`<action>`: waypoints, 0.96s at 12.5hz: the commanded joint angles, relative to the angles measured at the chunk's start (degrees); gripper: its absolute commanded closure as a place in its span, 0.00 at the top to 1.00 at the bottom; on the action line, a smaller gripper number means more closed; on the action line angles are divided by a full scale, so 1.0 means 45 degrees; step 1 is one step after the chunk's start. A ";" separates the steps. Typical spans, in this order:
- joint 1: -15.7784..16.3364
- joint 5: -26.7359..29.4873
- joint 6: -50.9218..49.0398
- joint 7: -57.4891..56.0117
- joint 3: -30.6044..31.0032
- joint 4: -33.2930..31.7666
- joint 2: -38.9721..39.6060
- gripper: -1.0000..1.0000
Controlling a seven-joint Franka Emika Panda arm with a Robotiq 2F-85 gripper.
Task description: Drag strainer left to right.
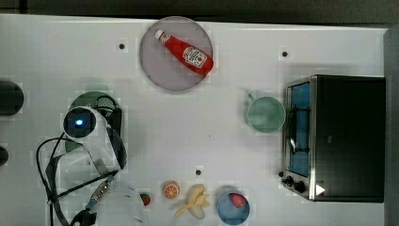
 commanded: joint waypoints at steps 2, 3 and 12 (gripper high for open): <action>0.1094 -0.0344 0.0047 0.0573 -0.0987 0.0133 -0.0210 1.00; 0.1075 -0.0344 0.0028 0.0518 -0.1122 0.0128 -0.0223 1.00; 0.0162 -0.0363 -0.0049 -0.0922 -0.1983 -0.1250 -0.1232 1.00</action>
